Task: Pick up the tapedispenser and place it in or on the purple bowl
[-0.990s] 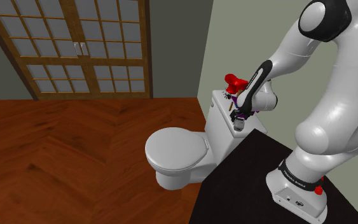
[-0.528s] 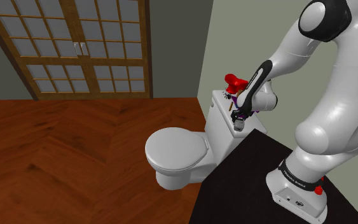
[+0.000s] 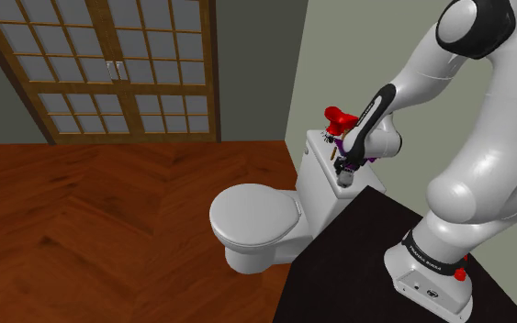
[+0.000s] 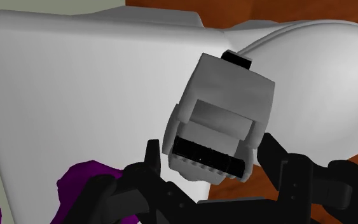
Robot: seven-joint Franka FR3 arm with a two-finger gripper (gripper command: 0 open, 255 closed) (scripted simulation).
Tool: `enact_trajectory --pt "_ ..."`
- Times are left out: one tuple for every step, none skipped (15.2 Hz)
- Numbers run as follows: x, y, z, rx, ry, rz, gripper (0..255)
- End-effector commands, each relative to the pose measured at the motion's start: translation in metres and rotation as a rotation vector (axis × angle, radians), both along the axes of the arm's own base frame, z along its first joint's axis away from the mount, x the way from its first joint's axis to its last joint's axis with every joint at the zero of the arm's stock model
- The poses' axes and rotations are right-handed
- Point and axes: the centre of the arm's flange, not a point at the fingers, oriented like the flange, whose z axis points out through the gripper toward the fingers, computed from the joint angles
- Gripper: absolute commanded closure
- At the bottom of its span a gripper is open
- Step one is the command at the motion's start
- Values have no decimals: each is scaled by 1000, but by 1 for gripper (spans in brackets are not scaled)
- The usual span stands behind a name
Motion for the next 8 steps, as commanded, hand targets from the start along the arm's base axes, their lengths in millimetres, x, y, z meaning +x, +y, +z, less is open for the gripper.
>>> enact_trajectory --pt "-1 0 11 0 0 0 255" --pt "-1 0 16 0 0 0 255" --pt "-1 0 21 0 0 0 255" --pt "-1 0 27 0 0 0 255" --pt "-1 0 32 0 0 0 255" --pt "-1 0 37 0 0 0 255" --pt "-1 0 42 0 0 0 255" --pt "-1 0 48 0 0 0 255"
